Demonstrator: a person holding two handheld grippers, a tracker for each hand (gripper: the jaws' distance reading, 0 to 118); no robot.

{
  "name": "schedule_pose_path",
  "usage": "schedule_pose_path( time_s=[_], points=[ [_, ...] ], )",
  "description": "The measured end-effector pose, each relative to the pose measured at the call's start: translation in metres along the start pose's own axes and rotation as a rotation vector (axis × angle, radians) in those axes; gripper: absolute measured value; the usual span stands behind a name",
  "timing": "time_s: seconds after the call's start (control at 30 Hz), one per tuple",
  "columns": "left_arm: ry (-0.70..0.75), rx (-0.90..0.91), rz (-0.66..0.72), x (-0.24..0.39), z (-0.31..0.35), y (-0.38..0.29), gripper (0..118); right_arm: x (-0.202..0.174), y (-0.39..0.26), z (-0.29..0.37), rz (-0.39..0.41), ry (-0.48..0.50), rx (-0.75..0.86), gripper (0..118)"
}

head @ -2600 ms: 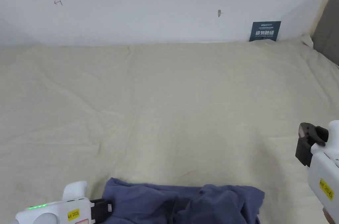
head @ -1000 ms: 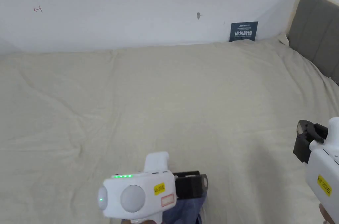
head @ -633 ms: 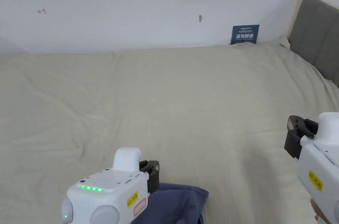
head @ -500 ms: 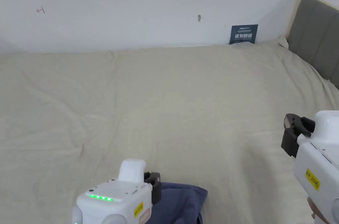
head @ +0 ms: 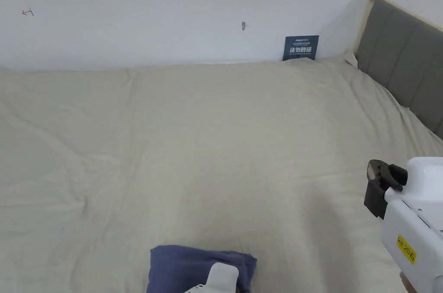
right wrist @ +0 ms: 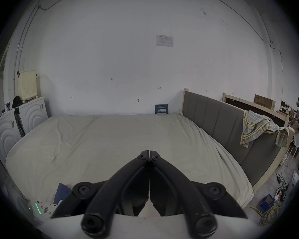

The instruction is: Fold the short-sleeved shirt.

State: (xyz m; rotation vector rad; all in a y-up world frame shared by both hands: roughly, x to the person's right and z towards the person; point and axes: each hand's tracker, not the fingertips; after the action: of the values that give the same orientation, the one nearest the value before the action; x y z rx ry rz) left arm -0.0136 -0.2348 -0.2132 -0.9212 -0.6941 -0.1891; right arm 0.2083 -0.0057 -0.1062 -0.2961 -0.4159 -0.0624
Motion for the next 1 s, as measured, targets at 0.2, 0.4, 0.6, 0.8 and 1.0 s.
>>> schedule_pose_path(
  time_s=[0.2, 0.4, 0.6, 0.8, 1.0],
  points=[
    [0.034, 0.012, 0.032, 0.004, -0.003, -0.002, 1, 0.008, -0.003, 0.001, -0.009, -0.02, -0.007, 0],
    [-0.068, 0.215, 0.124, -0.013, 0.061, 0.024, 1, 0.001, -0.001, 0.013, -0.034, 0.009, 0.018, 0],
    [-0.021, 0.465, 0.074, -0.04, 0.154, 0.069, 1, -0.025, 0.005, 0.024, -0.04, 0.04, 0.084, 0],
    [0.125, 0.624, 0.02, -0.073, 0.211, 0.088, 1, -0.049, 0.01, 0.029, -0.051, 0.074, 0.13, 0],
    [0.296, 0.721, 0.033, -0.112, 0.242, 0.089, 1, -0.069, 0.009, 0.029, -0.027, 0.093, 0.179, 0]
  ],
)
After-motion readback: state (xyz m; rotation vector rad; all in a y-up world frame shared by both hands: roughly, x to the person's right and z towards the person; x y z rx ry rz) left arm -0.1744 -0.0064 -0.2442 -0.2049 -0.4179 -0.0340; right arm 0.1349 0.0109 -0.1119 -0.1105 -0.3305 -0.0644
